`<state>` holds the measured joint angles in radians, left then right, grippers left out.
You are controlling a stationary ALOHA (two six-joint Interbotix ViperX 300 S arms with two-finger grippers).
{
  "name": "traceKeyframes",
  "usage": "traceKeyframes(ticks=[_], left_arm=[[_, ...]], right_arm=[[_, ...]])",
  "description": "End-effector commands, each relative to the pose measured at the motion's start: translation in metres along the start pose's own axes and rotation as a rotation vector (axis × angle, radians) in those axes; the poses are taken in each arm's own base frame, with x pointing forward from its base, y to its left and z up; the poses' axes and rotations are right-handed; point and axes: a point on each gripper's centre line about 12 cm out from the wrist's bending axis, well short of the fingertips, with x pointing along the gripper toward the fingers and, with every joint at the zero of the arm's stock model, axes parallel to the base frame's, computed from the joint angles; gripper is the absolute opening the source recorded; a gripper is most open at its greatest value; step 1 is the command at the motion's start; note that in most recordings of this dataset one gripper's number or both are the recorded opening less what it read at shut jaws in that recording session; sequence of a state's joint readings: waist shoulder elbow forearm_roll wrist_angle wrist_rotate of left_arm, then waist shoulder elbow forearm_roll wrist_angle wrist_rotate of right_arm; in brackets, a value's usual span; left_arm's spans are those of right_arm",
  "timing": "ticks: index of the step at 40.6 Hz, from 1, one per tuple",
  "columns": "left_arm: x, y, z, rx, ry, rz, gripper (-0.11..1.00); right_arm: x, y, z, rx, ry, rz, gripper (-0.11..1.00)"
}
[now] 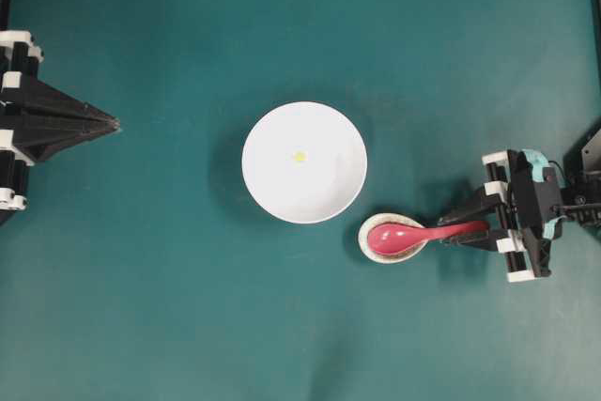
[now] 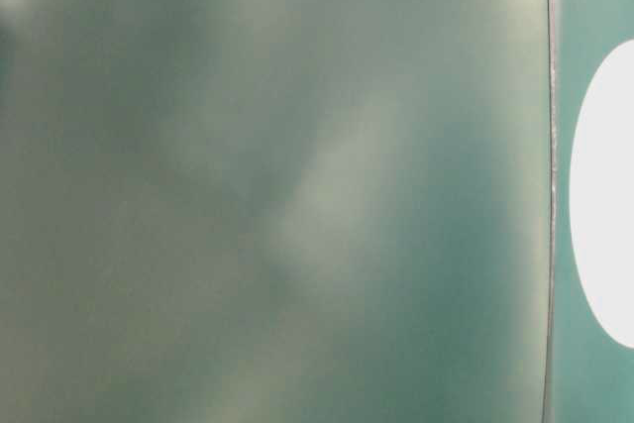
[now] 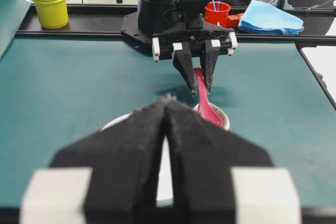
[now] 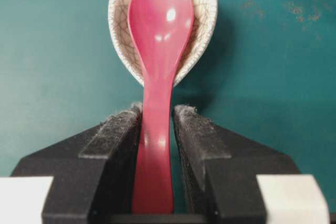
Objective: Scoop the yellow hexagonal prism block from the bowl with a spoon using the right arm.
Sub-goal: 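Close the right gripper on the pink spoon handle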
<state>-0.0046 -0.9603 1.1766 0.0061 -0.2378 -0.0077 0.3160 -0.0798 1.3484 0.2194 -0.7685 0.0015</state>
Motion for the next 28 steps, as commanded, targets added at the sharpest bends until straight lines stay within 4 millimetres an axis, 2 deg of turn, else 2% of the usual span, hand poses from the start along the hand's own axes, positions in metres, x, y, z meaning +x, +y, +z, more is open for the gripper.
traceKeyframes(ticks=[1, 28], left_arm=[[0.0029, -0.0001, 0.0113, 0.0, -0.028, 0.0, 0.0], [0.0029, -0.0001, 0.0113, -0.002, -0.028, 0.0, 0.0]], right_arm=[[0.0017, 0.0028, 0.0061, -0.005, -0.024, 0.011, 0.35], [0.0033, 0.0034, 0.0083, -0.014, -0.028, 0.014, 0.38]])
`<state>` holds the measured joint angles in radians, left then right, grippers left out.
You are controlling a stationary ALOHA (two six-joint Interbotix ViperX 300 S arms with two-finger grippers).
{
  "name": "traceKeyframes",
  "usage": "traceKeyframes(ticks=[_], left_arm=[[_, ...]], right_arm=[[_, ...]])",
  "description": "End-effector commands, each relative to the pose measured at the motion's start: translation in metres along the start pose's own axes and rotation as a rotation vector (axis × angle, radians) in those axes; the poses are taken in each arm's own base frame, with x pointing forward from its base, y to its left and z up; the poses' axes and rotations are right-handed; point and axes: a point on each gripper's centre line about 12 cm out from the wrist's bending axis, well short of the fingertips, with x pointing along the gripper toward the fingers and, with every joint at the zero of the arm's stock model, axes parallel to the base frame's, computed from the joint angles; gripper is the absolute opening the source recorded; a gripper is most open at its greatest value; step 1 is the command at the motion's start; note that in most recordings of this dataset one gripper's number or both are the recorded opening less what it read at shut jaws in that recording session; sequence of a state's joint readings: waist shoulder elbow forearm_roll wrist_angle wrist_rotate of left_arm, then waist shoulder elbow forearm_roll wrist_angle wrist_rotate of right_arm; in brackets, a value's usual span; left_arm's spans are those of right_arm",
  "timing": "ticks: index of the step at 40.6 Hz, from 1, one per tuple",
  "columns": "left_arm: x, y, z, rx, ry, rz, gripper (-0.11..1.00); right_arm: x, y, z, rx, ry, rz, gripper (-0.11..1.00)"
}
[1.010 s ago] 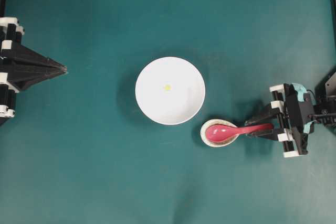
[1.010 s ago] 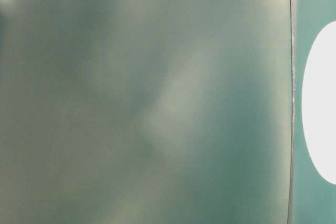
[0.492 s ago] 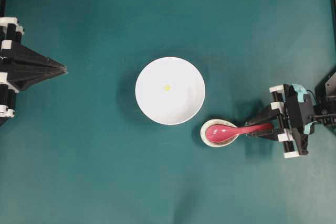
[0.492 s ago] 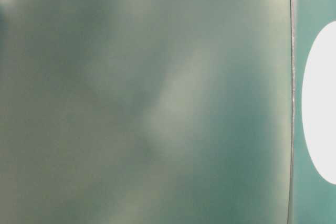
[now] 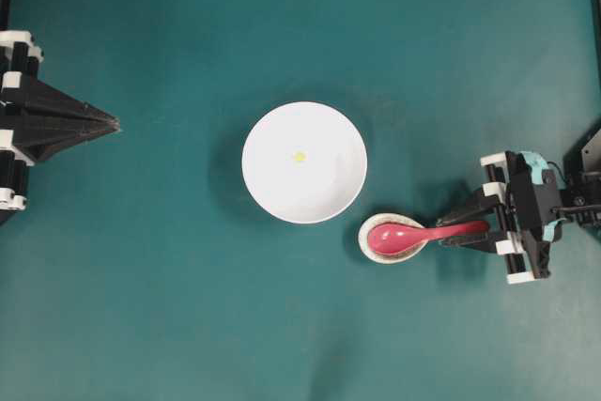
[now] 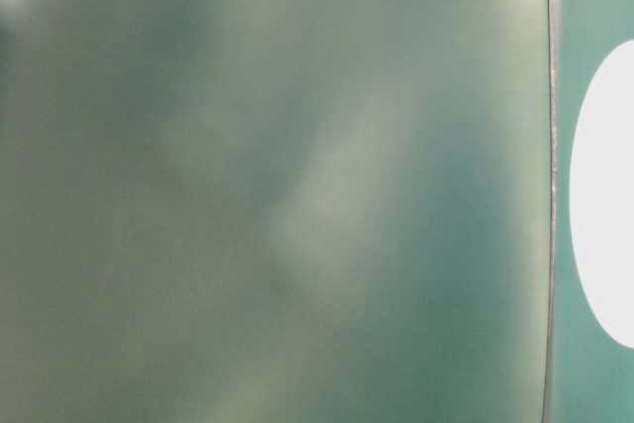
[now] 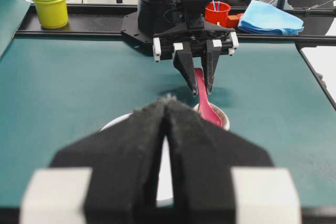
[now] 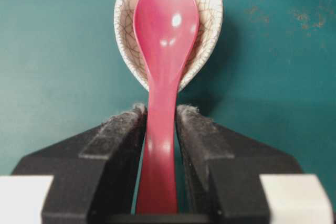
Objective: Scoop the yellow hexagonal prism block from the bowl with a spoon using the right arm.
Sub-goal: 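Close the right gripper on the pink spoon handle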
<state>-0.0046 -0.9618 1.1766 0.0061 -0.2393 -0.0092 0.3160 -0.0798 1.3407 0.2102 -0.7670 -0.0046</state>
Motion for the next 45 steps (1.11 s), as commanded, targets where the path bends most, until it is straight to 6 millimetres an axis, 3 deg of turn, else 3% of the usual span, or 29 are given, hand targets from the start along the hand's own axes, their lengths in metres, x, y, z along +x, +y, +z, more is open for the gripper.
traceKeyframes(ticks=[1, 28, 45], left_arm=[[0.0033, -0.0001, 0.0114, 0.0, -0.026, 0.0, 0.0], [0.0035, -0.0001, 0.0111, -0.002, -0.025, 0.0, 0.0], [0.0035, -0.0001, 0.0111, -0.002, -0.025, 0.0, 0.0]], right_arm=[[0.0017, 0.0023, 0.0061, -0.003, -0.024, 0.008, 0.38], [0.0024, 0.0026, 0.007, -0.003, -0.025, 0.008, 0.37], [0.0027, 0.0014, 0.0075, 0.008, -0.027, -0.002, 0.25]])
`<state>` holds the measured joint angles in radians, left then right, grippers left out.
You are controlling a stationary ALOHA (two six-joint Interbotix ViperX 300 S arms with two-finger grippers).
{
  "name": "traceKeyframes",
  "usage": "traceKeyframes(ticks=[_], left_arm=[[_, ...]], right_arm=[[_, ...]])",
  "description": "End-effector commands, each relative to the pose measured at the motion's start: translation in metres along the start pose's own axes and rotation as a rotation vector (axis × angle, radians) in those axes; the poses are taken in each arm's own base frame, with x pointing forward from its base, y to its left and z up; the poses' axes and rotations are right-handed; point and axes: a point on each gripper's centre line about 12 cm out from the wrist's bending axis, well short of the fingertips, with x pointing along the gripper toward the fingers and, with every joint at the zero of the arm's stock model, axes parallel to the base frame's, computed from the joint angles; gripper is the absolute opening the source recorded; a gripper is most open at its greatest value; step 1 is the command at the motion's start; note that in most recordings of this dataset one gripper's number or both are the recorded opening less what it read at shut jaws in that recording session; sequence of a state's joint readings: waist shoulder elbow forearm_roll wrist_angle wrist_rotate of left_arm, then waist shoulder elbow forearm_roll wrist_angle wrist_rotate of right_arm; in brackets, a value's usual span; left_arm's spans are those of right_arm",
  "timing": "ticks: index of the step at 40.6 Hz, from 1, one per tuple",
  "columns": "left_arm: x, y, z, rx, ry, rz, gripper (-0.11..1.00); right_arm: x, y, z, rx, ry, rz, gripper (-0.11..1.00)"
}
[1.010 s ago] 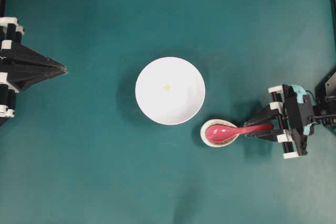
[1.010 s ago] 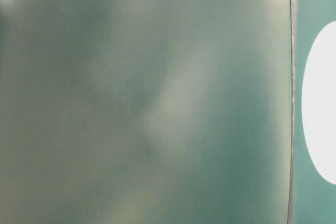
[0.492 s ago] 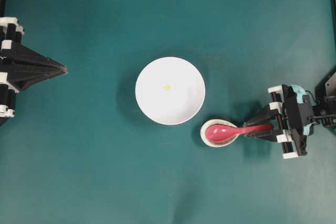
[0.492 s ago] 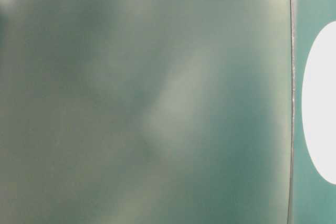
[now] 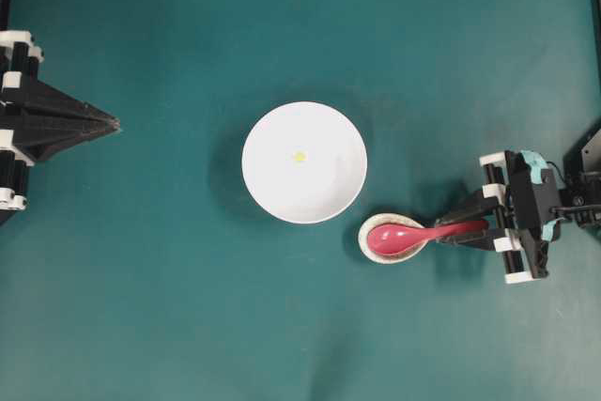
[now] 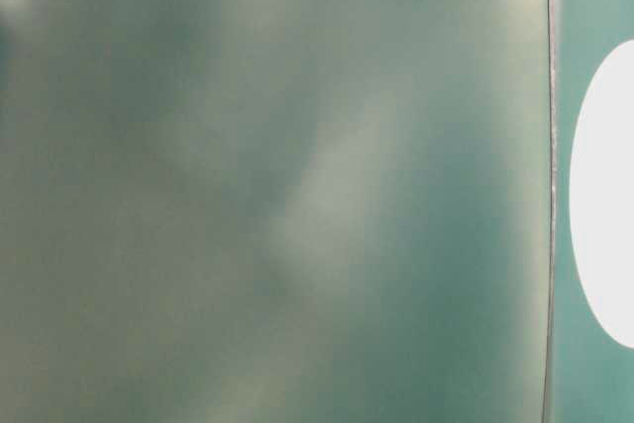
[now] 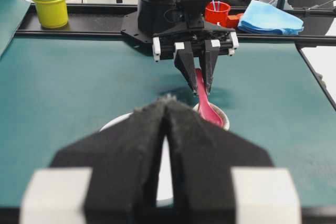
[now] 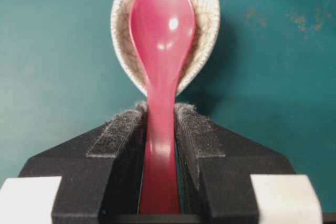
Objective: Scoop the yellow hexagonal prism block from the bowl with a spoon using the right arm.
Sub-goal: 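Close the right gripper on the pink spoon handle, then lift the spoon with the right gripper and swing it over the bowl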
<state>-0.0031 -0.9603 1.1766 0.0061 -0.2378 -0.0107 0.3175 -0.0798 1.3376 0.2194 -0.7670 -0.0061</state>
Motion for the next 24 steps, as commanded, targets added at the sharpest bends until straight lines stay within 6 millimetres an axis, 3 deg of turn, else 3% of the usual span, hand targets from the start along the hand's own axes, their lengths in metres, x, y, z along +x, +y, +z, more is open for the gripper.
traceKeyframes(ticks=[1, 14, 24], left_arm=[[0.003, 0.0, 0.012, 0.0, -0.028, -0.002, 0.0], [0.003, -0.001, 0.011, 0.0, -0.026, -0.004, 0.0], [0.003, 0.0, 0.011, 0.0, -0.025, -0.002, 0.0]], right_arm=[[0.002, 0.002, 0.007, 0.004, -0.024, 0.003, 0.25], [0.007, 0.005, 0.019, 0.017, -0.022, 0.013, 0.25], [-0.001, 0.003, 0.036, 0.037, -0.052, 0.015, 0.25]])
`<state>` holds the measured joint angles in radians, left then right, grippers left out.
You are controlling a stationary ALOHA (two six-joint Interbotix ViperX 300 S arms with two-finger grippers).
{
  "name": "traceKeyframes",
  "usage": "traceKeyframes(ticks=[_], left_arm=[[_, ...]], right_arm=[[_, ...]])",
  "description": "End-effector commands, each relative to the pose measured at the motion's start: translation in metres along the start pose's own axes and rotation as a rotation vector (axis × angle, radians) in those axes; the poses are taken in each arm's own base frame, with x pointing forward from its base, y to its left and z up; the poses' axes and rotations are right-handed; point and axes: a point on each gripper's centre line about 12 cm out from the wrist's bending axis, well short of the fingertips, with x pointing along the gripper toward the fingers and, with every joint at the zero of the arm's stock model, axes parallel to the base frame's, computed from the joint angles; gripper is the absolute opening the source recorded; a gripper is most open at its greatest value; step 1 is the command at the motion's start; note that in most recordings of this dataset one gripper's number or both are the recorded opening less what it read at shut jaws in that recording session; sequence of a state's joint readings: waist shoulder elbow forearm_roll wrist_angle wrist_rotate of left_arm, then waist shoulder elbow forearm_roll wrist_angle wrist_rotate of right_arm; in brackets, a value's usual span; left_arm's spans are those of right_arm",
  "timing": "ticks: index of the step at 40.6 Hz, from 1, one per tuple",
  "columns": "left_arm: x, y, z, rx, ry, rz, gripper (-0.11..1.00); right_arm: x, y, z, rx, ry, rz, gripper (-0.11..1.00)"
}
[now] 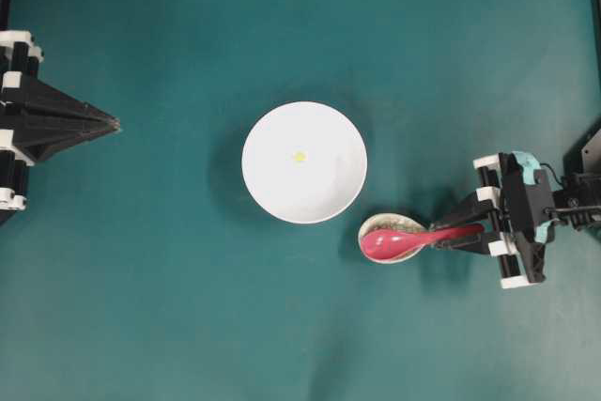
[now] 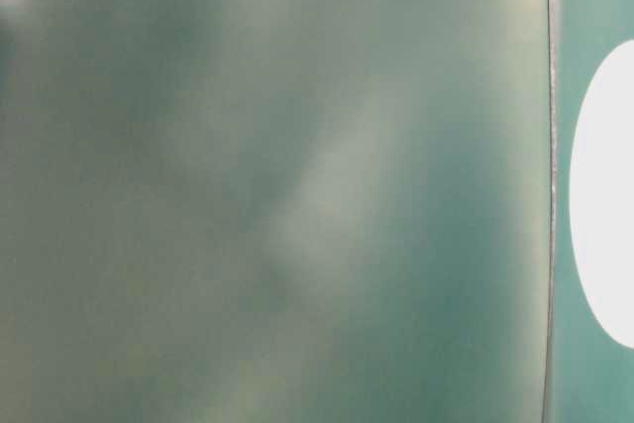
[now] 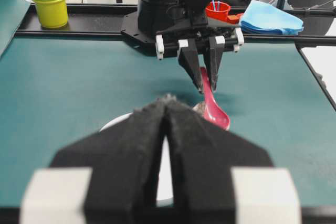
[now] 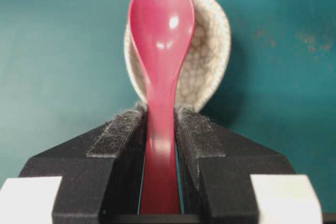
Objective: Scoop the yellow hexagonal prism block from the bowl with a spoon using the right arm.
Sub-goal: 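Lift the spoon with the right gripper and swing it over the bowl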
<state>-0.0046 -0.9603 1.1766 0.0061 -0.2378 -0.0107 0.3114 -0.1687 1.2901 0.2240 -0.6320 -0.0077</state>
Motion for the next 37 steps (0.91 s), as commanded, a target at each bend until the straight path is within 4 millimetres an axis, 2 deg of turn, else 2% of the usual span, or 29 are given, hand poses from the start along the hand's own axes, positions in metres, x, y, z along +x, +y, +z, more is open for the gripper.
traceKeyframes(ticks=[1, 10, 24, 37], left_arm=[[0.003, 0.0, 0.011, 0.0, -0.026, -0.001, 0.0], [0.003, 0.0, 0.011, 0.0, -0.025, -0.001, 0.0], [0.003, 0.0, 0.007, 0.0, 0.006, 0.0, 0.0], [0.003, 0.0, 0.008, 0.003, 0.005, -0.002, 0.0]], right_arm=[[-0.004, -0.001, 0.017, 0.015, -0.056, 0.0, 0.25], [-0.015, -0.009, 0.037, 0.023, -0.095, -0.021, 0.25], [-0.032, -0.028, 0.079, -0.051, -0.115, -0.082, 0.25], [-0.046, -0.043, 0.114, -0.014, -0.096, -0.124, 0.25]])
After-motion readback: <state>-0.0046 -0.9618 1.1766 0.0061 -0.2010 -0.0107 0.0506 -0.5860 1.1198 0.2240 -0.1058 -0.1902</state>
